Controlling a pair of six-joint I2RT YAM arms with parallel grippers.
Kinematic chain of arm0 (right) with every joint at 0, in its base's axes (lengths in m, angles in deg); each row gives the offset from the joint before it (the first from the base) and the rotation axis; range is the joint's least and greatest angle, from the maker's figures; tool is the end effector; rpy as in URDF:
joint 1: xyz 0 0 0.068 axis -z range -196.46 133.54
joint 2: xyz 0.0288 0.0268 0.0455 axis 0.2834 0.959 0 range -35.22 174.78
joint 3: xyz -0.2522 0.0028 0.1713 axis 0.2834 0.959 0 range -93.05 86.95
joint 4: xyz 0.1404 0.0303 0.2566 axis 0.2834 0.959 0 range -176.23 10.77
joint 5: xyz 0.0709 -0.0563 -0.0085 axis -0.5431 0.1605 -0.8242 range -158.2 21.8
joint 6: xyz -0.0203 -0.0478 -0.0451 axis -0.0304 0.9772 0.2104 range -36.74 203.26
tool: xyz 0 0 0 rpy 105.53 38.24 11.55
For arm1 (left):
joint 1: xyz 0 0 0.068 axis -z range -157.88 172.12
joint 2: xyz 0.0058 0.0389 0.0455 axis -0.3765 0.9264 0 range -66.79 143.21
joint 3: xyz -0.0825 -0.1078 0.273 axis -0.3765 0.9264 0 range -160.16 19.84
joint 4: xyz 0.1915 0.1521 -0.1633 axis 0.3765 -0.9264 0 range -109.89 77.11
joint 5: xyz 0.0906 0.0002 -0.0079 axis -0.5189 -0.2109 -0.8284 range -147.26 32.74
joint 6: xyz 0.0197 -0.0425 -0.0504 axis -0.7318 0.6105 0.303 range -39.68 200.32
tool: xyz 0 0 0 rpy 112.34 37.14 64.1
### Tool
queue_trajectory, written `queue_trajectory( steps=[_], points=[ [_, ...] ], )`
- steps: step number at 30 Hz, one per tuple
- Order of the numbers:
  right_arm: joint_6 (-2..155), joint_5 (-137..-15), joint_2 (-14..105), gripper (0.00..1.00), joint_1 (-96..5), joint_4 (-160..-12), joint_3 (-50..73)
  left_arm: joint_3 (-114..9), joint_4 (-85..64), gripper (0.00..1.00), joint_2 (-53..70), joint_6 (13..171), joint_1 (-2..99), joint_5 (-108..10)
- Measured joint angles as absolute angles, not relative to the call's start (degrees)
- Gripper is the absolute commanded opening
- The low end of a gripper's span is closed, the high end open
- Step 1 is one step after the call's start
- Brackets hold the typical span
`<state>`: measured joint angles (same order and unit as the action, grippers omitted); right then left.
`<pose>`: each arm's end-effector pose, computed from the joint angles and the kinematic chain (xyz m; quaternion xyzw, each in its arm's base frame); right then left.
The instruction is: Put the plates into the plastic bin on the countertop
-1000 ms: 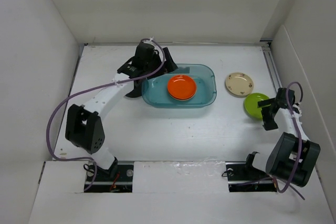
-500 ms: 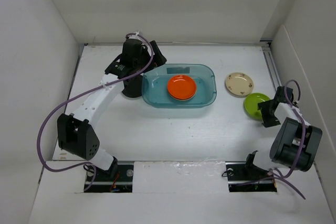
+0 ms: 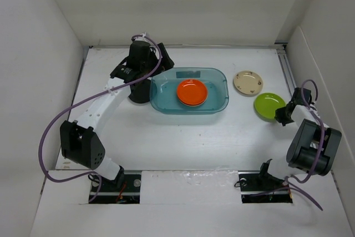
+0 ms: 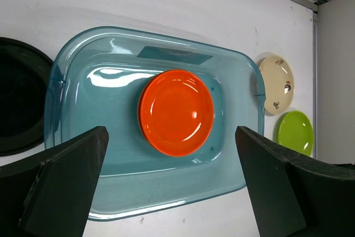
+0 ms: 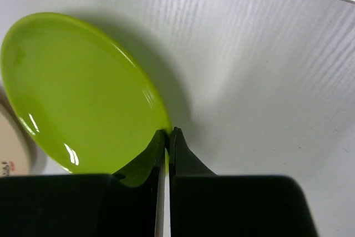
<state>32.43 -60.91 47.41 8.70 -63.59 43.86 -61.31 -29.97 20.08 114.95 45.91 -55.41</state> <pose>0.2649 -0.1322 0.1622 0.6083 0.7540 -0.0068 0.2477 0.3721 -0.1661 0.3917 -0.0698 0.8300 -0.2817 0.4763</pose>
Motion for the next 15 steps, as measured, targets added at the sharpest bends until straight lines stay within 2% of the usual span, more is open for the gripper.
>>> queue_trajectory(
  steps=[8,15],
  points=[
    [32.6,-62.4,45.6,0.00,8.7,-64.4,42.9,-61.8,-30.8,1.00,20.1,114.8,45.9,-56.9],
    [32.2,-62.6,33.0,0.00,8.5,-58.2,40.5,-61.9,-31.3,1.00,20.1,114.9,45.0,-57.7]
  ],
)
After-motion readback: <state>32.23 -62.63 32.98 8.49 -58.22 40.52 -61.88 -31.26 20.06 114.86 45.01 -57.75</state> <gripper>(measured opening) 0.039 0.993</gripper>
